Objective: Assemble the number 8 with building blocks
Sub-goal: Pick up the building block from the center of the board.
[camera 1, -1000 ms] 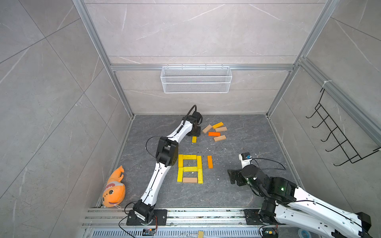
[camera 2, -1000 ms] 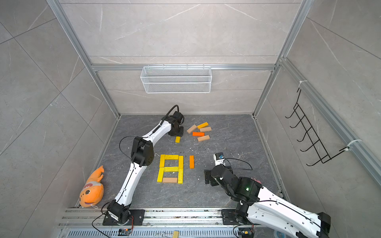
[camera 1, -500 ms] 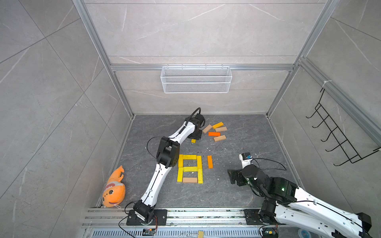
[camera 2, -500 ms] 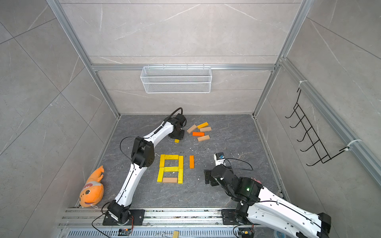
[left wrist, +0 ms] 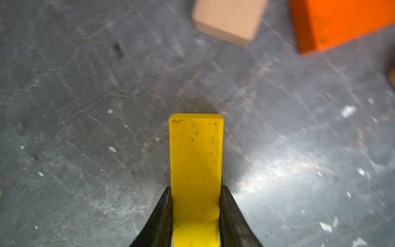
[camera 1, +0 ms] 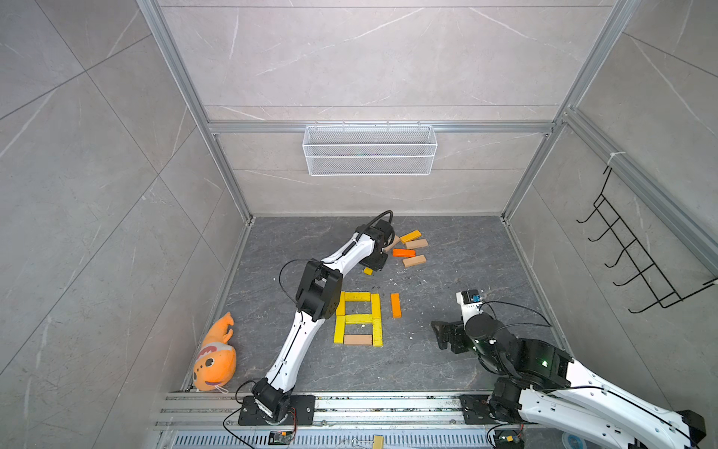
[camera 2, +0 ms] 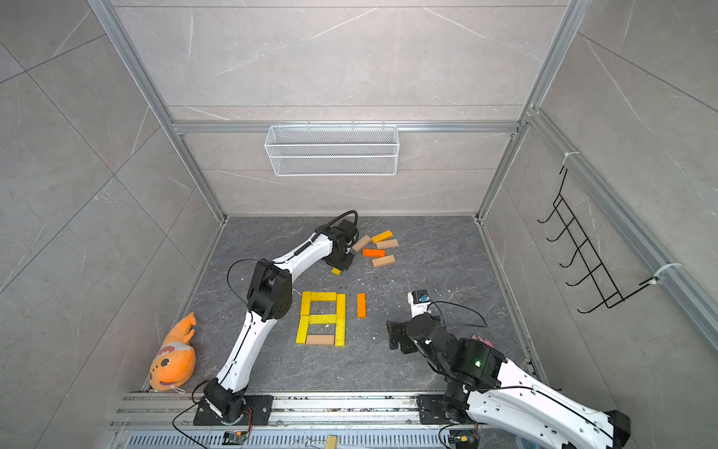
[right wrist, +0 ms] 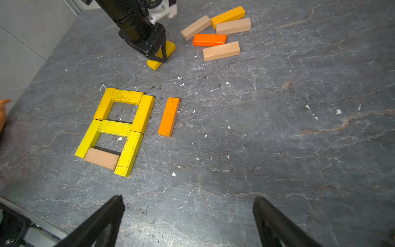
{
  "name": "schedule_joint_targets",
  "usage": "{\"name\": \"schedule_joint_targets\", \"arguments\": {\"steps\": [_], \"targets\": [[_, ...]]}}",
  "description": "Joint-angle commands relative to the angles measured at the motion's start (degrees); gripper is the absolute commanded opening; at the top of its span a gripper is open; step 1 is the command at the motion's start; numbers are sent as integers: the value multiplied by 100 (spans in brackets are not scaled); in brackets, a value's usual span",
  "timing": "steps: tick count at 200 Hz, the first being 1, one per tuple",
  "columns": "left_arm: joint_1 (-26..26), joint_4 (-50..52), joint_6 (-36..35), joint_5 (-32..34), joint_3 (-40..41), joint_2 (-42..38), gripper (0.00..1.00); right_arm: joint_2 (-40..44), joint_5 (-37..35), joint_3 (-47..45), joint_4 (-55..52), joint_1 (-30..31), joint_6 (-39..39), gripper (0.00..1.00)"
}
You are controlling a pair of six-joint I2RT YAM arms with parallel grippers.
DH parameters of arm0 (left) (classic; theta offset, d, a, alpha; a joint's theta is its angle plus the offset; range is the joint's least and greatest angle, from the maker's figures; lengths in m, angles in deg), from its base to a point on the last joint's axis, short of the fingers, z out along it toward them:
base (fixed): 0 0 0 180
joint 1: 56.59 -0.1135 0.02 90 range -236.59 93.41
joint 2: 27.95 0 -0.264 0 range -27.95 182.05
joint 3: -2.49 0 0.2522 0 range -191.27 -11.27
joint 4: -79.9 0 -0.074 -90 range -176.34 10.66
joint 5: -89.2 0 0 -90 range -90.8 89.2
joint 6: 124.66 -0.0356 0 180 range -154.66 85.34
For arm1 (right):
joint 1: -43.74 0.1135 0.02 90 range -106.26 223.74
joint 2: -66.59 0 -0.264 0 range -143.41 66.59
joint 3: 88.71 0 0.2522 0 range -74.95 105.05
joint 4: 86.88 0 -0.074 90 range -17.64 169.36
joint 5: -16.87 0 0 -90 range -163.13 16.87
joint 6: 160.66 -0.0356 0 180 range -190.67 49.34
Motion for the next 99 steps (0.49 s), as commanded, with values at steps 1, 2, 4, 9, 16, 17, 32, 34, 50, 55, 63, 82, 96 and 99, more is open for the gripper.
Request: {"name": "schedule_joint_targets", "arguments": {"steps": [1, 2, 4, 9, 16, 17, 32, 34, 50, 55, 63, 82, 96, 99], "targets": [[230, -392, -821, -319, 441, -784, 26, 289, 222, -12, -339, -15, 41, 99], [235, -403, -827, -333, 461, -786, 26, 303, 233, -10, -348, -15, 44, 99], [239, -436, -844, -355, 498, -873, 26, 328, 241, -5, -363, -15, 47, 99], [261, -493, -875, -425, 589, -1024, 26, 401, 266, 5, -402, -15, 40, 99], [290, -583, -918, -500, 710, -1126, 26, 526, 301, 32, -468, -15, 51, 99], [291, -596, -924, -503, 728, -1141, 26, 540, 307, 33, -474, -15, 54, 99], [348, -758, -990, -596, 899, -1334, 26, 719, 412, 91, -582, -15, 78, 99], [359, -784, -995, -607, 924, -1357, 26, 734, 420, 95, -591, -15, 75, 99], [446, -880, -1111, -725, 967, -1476, 26, 828, 615, 130, -585, -15, 55, 99], [489, -868, -1164, -776, 953, -1490, 26, 826, 687, 152, -593, -13, 55, 99], [561, -835, -1270, -847, 901, -1499, 26, 820, 749, 195, -639, -15, 55, 99], [733, -692, -1550, -1145, 783, -1457, 26, 768, 858, 388, -773, -15, 29, 99], [812, -652, -1650, -1410, 760, -1404, 26, 778, 973, 601, -887, -15, 36, 99], [825, -648, -1670, -1477, 758, -1390, 26, 782, 985, 646, -926, -15, 37, 99]]}}
